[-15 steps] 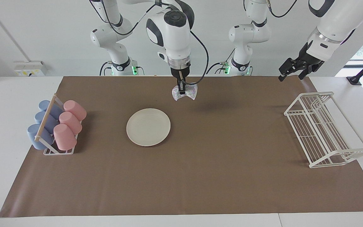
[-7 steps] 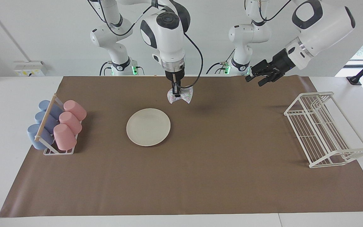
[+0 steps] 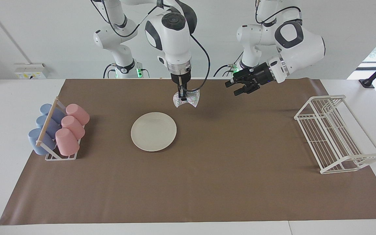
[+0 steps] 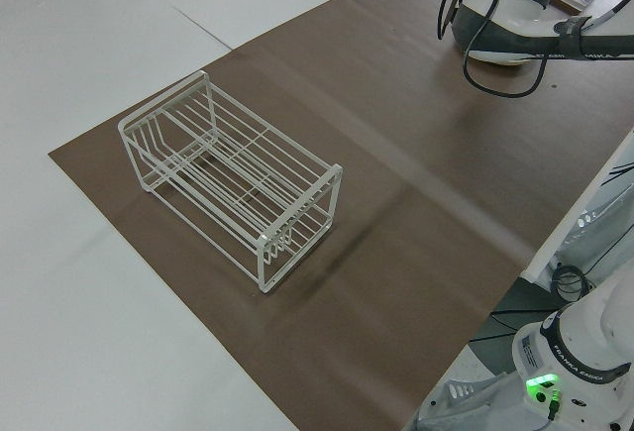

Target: Wipe plate with sponge

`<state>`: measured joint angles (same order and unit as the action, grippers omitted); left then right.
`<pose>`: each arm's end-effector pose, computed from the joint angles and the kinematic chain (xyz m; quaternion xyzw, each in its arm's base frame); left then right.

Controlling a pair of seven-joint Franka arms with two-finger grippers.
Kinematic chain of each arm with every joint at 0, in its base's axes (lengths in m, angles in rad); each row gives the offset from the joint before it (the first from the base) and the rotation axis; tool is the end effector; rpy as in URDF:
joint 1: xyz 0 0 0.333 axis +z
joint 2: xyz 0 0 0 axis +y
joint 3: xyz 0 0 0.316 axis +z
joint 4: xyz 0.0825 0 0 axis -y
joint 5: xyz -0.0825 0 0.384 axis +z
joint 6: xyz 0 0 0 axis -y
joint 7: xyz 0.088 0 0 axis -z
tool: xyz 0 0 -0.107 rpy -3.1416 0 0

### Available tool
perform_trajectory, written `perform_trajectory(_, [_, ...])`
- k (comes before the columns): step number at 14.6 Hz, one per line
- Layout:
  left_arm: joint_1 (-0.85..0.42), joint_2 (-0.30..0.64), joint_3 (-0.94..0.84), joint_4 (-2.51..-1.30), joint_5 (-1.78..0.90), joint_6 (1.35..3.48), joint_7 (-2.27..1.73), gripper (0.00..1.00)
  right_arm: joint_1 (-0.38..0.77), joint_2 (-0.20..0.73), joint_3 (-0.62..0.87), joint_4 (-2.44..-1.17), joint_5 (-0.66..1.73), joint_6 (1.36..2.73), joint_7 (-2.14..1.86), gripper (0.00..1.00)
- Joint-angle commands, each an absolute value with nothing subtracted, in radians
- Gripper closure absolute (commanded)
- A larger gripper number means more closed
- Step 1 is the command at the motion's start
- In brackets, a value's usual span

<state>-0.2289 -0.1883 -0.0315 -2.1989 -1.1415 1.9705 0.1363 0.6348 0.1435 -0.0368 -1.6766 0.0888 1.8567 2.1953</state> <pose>0.4719 -0.1870 0.4932 0.8696 0.0501 -0.0465 0.4889 0.5006 0.3508 0.5158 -0.6887 0.7237 0.0364 0.0250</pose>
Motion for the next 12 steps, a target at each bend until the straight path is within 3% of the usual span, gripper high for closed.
perform_trajectory(1, [-0.267, -0.123, -0.020, -2.214, -1.285, 1.993, 0.305, 0.00, 0.624, 0.147, -0.031, -1.664, 0.086, 1.855, 2.201, 1.00])
perform_trajectory(5, [-0.359, -0.026, -0.018, -2.185, -1.426, 2.006, 0.454, 0.00, 0.623, 0.147, -0.031, -1.663, 0.086, 1.859, 2.203, 1.00])
perform_trajectory(9, [-0.399, -0.003, -0.020, -2.174, -1.509, 2.003, 0.456, 0.01, 0.623, 0.147, -0.032, -1.664, 0.086, 1.859, 2.203, 1.00])
perform_trajectory(11, [-0.413, -0.003, -0.020, -2.174, -1.512, 2.003, 0.453, 0.09, 0.623, 0.147, -0.032, -1.664, 0.086, 1.859, 2.203, 1.00])
perform_trajectory(12, [-0.413, -0.003, -0.020, -2.174, -1.513, 1.997, 0.453, 0.18, 0.623, 0.147, -0.032, -1.664, 0.086, 1.859, 2.203, 1.00])
